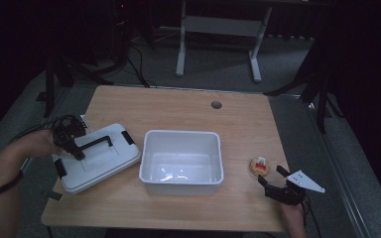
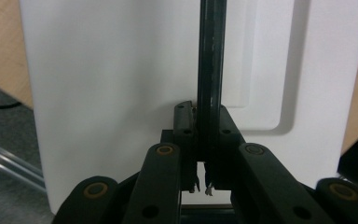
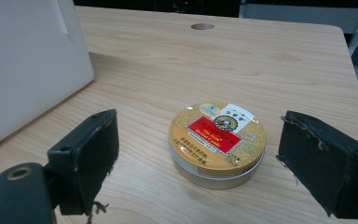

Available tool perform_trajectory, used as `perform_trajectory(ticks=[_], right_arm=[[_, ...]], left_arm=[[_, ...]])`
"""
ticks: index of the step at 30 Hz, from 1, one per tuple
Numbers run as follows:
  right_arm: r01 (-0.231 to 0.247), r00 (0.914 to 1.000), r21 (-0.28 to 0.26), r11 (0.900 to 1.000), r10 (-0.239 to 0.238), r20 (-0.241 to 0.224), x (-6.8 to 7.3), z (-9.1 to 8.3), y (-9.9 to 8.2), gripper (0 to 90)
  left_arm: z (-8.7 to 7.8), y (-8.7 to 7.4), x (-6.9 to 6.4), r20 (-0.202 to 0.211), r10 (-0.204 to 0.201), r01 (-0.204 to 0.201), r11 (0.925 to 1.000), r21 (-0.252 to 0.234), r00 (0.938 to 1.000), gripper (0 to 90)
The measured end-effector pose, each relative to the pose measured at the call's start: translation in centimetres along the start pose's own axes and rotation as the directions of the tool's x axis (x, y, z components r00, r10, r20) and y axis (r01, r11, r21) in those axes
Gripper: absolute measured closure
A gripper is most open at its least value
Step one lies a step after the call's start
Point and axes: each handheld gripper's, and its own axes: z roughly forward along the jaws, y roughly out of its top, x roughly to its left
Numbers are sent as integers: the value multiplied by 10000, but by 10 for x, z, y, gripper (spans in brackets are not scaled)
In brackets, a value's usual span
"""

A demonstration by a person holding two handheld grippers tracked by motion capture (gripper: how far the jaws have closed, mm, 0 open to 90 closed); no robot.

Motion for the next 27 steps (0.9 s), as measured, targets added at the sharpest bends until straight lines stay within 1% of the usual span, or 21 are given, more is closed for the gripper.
perform_trajectory(ticks=[1, 3, 4, 5, 6, 7, 8, 9, 10, 11, 13, 14, 15, 19, 20, 24, 27], right_arm=[[-7, 10000, -6, 10000, 7, -2, 0, 0, 0, 120], [10, 10000, 11, 10000, -10, 8, 0, 0, 0, 120], [10, 10000, 11, 10000, -10, 8, 0, 0, 0, 120], [21, 10000, 8, 10000, -21, 0, 0, 0, 0, 120], [30, 10000, 22, 10000, -30, 13, 0, 0, 0, 120], [30, 10000, 22, 10000, -30, 13, 0, 0, 0, 120], [40, 10000, 23, 10000, -41, 4, 0, 0, 0, 120], [57, 10000, 28, 10000, -57, 1, 0, 0, 0, 120], [68, 10000, 29, 10000, -68, 4, 0, 0, 0, 120], [69, 10000, 28, 10000, -69, -15, 0, 0, 0, 120], [65, 10000, 33, 10000, -65, -13, 0, 0, 0, 120], [65, 10000, 33, 10000, -65, -13, 0, 0, 0, 120], [40, 10000, 43, 10000, -40, -29, 0, 0, 0, 120], [53, 10000, 47, 10000, -53, -20, 0, 0, 0, 120], [56, 10000, 52, 10000, -56, -11, 0, 0, 0, 120], [60, 10000, 65, 10000, -60, 2, 0, 0, 0, 120], [55, 10000, 121, 9999, -55, -8, 0, 1, 0, 119]], left_arm=[[3, 1, 1, 62, -70, 70, 10000, 5, 10000, 837], [9, 2, 2, -17, -44, 44, 10000, 30, 10000, 836], [11, 2, 3, 90, -149, 149, 9999, 43, 9998, 836], [13, 3, 3, 120, -74, 74, 10000, 28, 9999, 837], [18, 4, 4, 265, -142, 142, 9999, 19, 9995, 837], [18, 4, 4, 265, -142, 142, 9999, 19, 9995, 837], [21, 5, 3, 146, -44, 43, 10000, 47, 9999, 837], [23, 6, 3, 196, -117, 116, 9999, 63, 9997, 836], [26, 6, 3, 293, -102, 99, 9999, 74, 9995, 836], [28, 7, 3, 273, -135, 133, 9999, 48, 9995, 836], [32, 8, 3, 426, -85, 85, 10000, 9, 9991, 836], [32, 8, 3, 426, -85, 85, 10000, 9, 9991, 836], [38, 8, 5, 426, -175, 176, 9998, -27, 9989, 836], [43, 7, 5, 453, -110, 112, 9999, -41, 9989, 835], [44, 7, 5, 420, -40, 45, 9999, -129, 9991, 835], [44, 5, 5, 457, 26, -14, 9997, -260, 9989, 833], [44, 6, 5, 474, 53, -44, 9998, -192, 9989, 832]])
